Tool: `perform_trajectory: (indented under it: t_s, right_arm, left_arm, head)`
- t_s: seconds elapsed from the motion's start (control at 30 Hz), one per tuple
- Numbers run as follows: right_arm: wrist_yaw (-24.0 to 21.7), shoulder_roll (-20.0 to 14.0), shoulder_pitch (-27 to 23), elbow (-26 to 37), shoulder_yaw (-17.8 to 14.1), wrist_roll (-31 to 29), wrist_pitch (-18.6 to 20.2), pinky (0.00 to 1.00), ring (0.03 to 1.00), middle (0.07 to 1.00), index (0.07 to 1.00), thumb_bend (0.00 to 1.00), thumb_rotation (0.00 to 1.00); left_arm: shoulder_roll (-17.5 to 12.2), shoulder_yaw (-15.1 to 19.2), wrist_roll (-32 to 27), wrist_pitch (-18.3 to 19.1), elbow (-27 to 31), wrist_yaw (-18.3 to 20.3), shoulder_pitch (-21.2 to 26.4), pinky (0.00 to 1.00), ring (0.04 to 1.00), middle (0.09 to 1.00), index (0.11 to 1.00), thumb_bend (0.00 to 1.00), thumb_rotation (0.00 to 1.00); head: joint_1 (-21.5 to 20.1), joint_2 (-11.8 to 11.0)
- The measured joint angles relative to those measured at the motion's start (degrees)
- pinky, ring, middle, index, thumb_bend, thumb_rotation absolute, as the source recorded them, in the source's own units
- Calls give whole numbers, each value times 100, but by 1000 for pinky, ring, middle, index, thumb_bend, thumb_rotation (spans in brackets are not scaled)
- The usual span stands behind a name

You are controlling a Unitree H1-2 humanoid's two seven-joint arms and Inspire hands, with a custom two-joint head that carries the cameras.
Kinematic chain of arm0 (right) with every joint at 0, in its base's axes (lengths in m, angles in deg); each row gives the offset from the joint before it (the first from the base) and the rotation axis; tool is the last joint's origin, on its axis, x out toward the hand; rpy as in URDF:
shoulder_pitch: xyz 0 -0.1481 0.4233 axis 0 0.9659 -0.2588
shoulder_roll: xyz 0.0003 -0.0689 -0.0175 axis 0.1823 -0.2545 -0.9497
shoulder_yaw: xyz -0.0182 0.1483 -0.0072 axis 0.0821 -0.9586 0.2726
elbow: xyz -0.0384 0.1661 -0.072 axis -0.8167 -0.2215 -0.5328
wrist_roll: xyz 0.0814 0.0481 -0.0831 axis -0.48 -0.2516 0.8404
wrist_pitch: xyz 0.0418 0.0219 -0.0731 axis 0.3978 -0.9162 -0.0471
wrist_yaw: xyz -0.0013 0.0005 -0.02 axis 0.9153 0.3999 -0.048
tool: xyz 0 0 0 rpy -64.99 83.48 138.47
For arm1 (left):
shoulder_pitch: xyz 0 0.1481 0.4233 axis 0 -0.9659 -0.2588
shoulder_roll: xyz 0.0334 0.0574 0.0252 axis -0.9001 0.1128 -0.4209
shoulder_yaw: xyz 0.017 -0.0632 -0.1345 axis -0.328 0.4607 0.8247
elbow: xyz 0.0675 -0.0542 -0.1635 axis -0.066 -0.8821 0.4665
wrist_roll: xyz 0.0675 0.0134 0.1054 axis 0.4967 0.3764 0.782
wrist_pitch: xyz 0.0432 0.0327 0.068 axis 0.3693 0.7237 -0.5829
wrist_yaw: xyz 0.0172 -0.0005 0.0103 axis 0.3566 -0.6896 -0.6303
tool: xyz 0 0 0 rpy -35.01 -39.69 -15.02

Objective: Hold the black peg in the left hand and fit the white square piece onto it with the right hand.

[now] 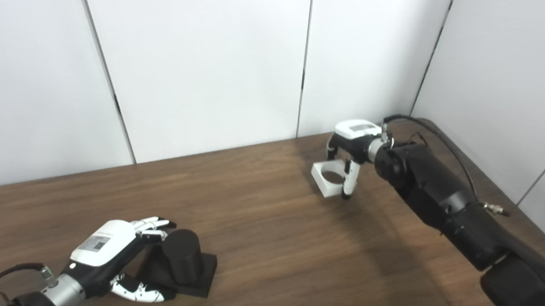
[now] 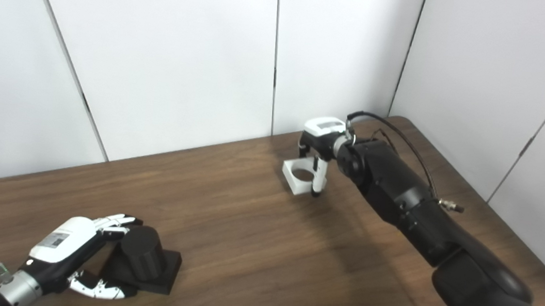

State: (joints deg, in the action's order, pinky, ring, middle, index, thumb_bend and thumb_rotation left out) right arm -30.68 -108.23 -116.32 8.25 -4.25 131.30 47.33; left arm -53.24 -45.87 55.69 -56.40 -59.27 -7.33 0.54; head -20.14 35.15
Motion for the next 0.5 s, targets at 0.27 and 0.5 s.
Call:
perform_trajectory:
  t_s: [0.27, 0.5]
  right_arm:
    - [-140, -23, 19, 574, -209, -406, -105, 787, 847, 771, 480, 519, 133]
    - [-387, -58, 37, 1203, -230, -546, -137, 815, 851, 769, 480, 520, 131]
  left_arm:
    - [37, -21, 17, 76, 3, 5, 20, 905, 940, 900, 597, 888, 156]
    - [116, -36, 60, 174, 8, 6, 37, 904, 945, 904, 595, 874, 180]
  head:
    - [642, 114]
    - [1134, 237]
